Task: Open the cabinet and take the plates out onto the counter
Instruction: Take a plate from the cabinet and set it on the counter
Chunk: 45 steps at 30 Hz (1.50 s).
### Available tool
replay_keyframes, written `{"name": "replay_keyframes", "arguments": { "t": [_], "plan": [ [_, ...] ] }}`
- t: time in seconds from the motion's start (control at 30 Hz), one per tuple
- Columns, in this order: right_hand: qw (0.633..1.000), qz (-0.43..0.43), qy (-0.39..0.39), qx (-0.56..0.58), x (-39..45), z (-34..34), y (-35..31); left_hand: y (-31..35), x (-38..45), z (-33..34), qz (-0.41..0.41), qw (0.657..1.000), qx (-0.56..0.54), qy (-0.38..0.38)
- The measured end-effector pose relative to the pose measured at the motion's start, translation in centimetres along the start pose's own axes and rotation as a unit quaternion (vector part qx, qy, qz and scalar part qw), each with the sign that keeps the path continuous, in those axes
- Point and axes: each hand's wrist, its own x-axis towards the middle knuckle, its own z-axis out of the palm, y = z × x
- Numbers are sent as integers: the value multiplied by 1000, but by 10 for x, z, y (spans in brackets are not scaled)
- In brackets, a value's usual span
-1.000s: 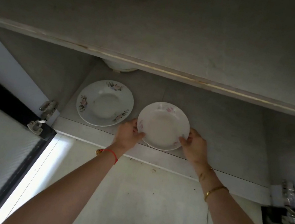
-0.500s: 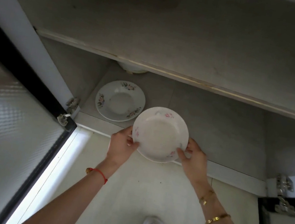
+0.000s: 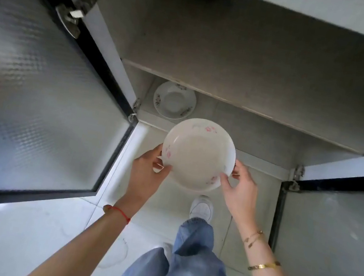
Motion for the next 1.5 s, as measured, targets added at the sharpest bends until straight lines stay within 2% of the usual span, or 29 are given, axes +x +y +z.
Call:
{"name": "replay_keyframes", "arguments": {
  "t": [0.3, 0.43, 0.6, 0.77, 1.13, 1.5],
  "plan": [
    [999, 11, -40, 27, -118, -140, -161, 145, -144, -139, -52, 998, -27, -12],
    [999, 15, -36, 31, -162, -201, -221, 210, -197, -187, -45, 998, -42, 0],
    [999, -9, -14, 38, -191, -265, -268, 268, -240, -220, -10, 998, -55, 15],
    [998, -45, 2, 48, -196, -314, -288, 316, -260, -225, 20, 997, -53, 51],
    [994, -103, 11, 47, -153, -383, -306, 393, -242, -225, 68, 993, -59, 79],
    [991, -124, 2, 57, -32, -371, -350, 427, -125, -248, 72, 992, -62, 89]
  ]
}}
